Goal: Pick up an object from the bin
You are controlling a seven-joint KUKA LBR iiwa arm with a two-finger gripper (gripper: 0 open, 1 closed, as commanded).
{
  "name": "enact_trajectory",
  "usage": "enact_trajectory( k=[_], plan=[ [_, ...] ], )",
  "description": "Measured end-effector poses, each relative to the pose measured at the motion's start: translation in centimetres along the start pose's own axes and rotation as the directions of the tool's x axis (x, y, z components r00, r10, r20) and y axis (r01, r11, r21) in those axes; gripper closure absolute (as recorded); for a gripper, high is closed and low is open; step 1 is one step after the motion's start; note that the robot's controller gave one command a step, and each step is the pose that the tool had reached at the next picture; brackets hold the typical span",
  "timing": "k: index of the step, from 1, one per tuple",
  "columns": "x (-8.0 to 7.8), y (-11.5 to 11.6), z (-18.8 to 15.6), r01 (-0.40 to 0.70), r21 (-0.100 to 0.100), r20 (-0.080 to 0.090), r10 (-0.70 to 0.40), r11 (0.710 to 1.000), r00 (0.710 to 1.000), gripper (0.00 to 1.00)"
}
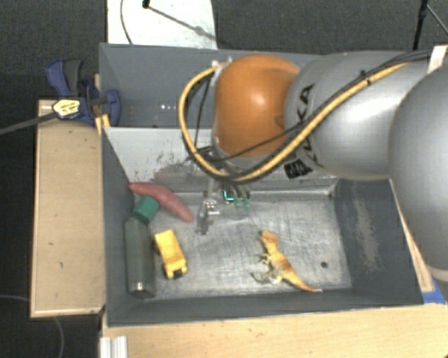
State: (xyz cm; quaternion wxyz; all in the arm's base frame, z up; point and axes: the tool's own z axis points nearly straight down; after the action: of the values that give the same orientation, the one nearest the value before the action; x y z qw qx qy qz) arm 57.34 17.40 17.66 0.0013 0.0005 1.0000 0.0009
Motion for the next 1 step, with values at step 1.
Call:
enact_trajectory(
  k=[1],
  plan=[
    [-0.94, -0.81, 4.95, 0.055, -0.001, 0.007, -0.055, 0.999, 0.998, 0.0]
  ],
)
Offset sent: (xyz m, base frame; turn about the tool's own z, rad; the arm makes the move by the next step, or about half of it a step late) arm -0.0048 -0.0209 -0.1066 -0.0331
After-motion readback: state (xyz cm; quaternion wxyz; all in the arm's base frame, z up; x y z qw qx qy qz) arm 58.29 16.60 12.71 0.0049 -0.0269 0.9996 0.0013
